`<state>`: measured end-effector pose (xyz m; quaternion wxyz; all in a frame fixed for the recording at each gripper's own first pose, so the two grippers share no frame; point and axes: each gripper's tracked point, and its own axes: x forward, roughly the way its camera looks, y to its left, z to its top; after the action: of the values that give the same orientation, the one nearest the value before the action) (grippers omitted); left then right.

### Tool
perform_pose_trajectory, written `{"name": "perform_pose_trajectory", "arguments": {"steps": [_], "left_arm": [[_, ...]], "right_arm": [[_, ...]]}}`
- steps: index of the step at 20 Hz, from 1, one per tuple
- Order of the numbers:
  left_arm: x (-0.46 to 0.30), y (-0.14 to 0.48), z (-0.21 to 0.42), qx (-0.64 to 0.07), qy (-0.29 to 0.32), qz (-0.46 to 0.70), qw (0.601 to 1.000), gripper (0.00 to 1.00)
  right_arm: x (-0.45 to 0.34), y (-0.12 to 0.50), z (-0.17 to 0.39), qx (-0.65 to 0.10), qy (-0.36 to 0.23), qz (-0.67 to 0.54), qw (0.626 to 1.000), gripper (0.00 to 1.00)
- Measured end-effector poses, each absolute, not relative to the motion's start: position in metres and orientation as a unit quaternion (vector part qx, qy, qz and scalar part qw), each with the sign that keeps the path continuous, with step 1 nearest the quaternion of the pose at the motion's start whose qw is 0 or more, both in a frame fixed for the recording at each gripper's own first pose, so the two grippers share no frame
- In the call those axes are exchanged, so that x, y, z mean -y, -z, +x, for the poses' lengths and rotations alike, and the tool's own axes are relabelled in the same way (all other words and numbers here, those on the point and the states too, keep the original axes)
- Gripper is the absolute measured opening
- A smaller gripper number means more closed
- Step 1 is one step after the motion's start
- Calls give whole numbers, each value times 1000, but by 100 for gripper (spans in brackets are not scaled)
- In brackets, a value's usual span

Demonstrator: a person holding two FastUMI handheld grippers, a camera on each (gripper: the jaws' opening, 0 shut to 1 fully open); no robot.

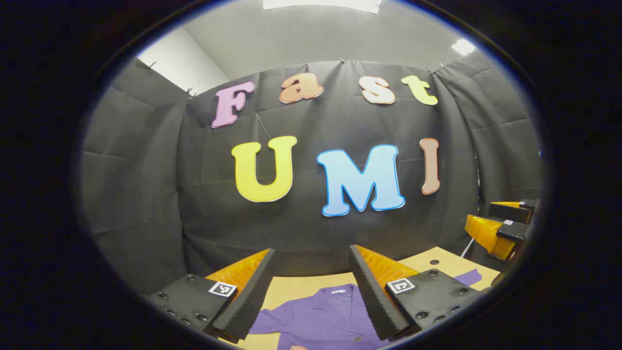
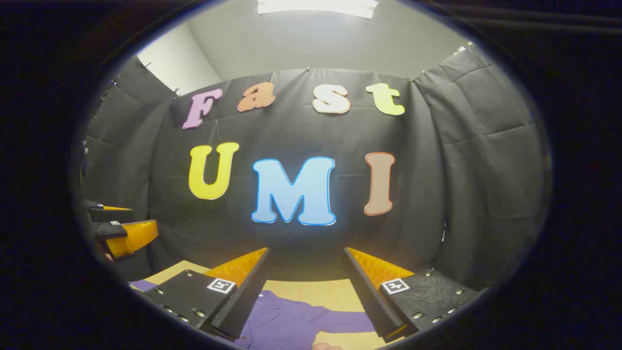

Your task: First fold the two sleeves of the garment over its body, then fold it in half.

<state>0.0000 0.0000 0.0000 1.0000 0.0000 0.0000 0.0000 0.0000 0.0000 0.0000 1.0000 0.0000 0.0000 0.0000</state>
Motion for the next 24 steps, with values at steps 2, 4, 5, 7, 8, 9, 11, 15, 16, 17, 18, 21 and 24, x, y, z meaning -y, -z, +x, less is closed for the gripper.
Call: {"name": "perform_pose_trajectory", "arguments": {"steps": [2, 4, 5, 7, 8, 9, 11, 15, 16, 17, 18, 21, 24], "left_arm": [[-1, 0, 1, 0, -3, 1, 1000, 97], [-2, 0, 0, 1, -7, 1, 1000, 97], [-2, 1, 0, 0, -9, 0, 1000, 97], [-1, 2, 1, -1, -9, 0, 1000, 97], [0, 1, 1, -2, -10, 1, 1000, 97], [0, 1, 1, -2, -11, 3, 1000, 97], [0, 1, 2, -1, -13, 7, 1000, 97], [0, -2, 0, 1, -16, 14, 1000, 97], [0, -1, -1, 2, -17, 16, 1000, 97], [0, -1, -1, 2, -19, 17, 1000, 97], [0, -1, -2, 1, -20, 18, 1000, 97], [-3, 1, -3, -2, -26, 20, 999, 97], [-4, 6, -4, -7, -29, 18, 999, 97]], "right_arm": [[0, 1, 1, 0, -1, 0, 1000, 93], [0, 3, 3, -1, -3, 1, 1000, 93], [3, 6, 4, -4, -3, 0, 1000, 93], [6, 10, 5, -8, -1, 1, 1000, 93], [8, 12, 6, -12, 0, 3, 1000, 93], [12, 15, 6, -15, 2, 4, 1000, 94], [18, 20, 7, -20, 8, 5, 1000, 93], [49, 40, 11, -36, 40, 7, 999, 89], [57, 47, 13, -43, 48, 8, 998, 94], [68, 58, 14, -53, 59, 10, 997, 94], [78, 67, 15, -61, 70, 10, 996, 89], [115, 94, 18, -84, 109, 12, 990, 93], [146, 122, 25, -108, 135, 4, 985, 94]]}}
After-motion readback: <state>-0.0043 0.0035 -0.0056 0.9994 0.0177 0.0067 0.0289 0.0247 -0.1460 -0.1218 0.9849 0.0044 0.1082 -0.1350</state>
